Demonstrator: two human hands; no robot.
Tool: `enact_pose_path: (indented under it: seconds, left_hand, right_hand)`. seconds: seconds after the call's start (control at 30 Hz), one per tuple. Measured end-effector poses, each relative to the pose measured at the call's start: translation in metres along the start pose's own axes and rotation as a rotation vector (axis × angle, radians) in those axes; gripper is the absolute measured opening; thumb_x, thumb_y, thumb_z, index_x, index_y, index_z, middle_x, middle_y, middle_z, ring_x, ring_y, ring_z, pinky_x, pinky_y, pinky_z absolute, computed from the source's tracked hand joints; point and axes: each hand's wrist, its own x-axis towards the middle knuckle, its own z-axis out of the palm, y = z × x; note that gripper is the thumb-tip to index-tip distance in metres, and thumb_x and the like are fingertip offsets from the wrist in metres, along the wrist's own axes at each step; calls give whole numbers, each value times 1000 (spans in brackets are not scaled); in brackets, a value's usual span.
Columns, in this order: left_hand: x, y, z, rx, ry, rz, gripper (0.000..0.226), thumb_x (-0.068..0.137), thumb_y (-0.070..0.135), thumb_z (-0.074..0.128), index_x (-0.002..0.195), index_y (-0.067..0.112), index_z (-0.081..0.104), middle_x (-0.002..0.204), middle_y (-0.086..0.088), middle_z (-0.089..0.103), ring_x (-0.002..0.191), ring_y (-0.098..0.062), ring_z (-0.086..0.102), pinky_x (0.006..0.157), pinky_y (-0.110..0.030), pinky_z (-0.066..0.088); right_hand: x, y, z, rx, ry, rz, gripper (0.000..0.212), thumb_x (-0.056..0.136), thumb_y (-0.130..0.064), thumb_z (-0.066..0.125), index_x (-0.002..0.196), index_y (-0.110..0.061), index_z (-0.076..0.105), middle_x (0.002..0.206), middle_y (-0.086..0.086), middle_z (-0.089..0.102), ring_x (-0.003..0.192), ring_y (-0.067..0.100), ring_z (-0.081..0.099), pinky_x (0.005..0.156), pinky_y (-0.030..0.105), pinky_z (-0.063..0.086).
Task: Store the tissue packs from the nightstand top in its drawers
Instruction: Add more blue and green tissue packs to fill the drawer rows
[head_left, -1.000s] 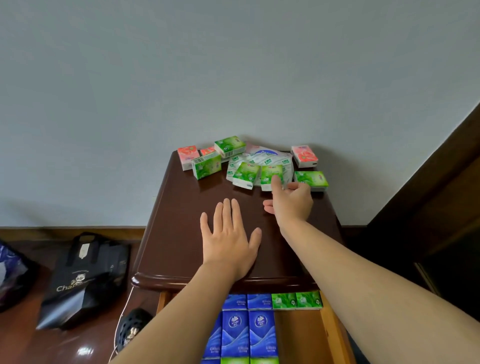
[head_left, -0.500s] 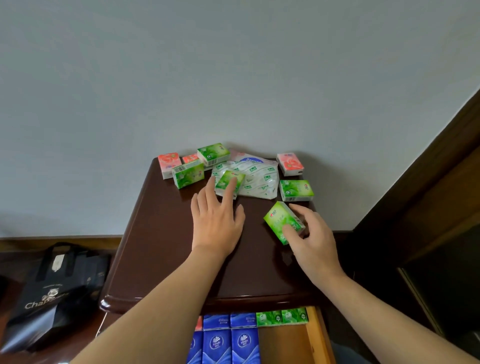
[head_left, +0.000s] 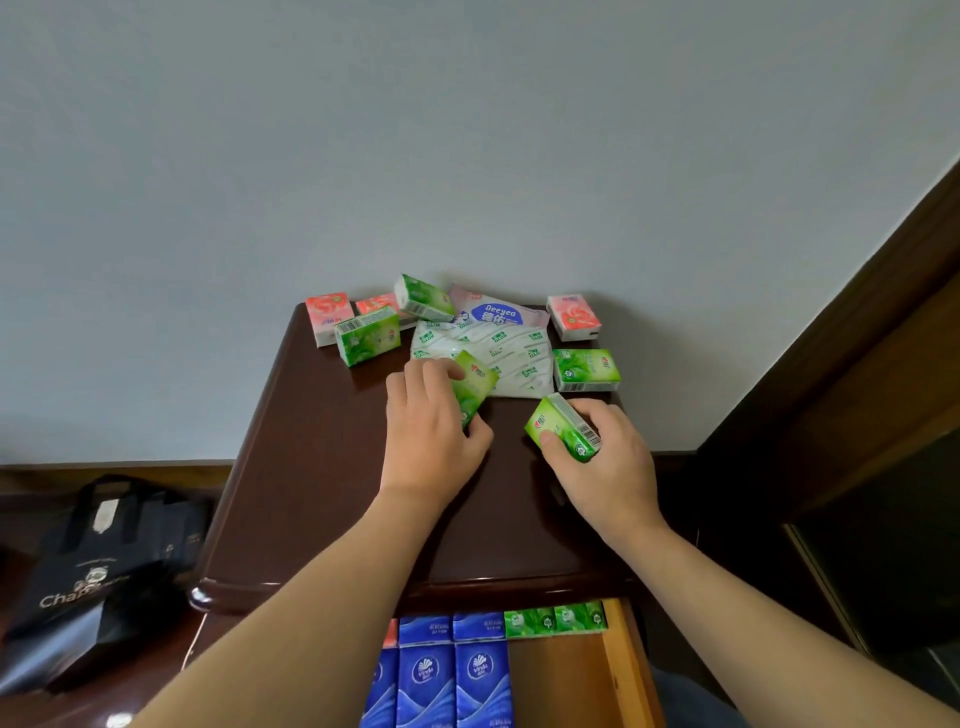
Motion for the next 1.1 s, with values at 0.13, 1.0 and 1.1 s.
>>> enact_pose_path:
  seconds: [0.13, 1.0, 1.1]
  left_hand:
    - [-39, 9, -28, -227, -14, -172, 65, 67, 13, 76, 124, 3, 47, 117, -6, 44, 103, -25, 44, 94, -42, 46]
    - [-250, 78, -130, -775, -307, -886, 24, 93, 35, 75, 105, 49, 60, 92, 3, 69, 75, -18, 72, 58, -45, 64]
    - [-258, 75, -127, -760, -303, -903, 10, 99, 41, 65, 103, 49, 60, 86, 3, 70, 65, -7, 67, 56, -46, 63]
  right_hand:
    - [-1, -4, -2, 33, -3, 10, 29, 85, -45, 75, 112, -36, 68, 103, -17, 65, 93, 1, 62, 77, 23, 48]
    - [-223, -2, -24, 152, -208, 514, 24, 89, -37, 78, 104, -44, 62, 106, -11, 67, 90, 19, 72, 69, 50, 66]
    - [-223, 10, -12, 153, -233, 628, 51, 90, -23, 80, 133, -31, 55, 119, -1, 70, 104, 26, 72, 88, 52, 62]
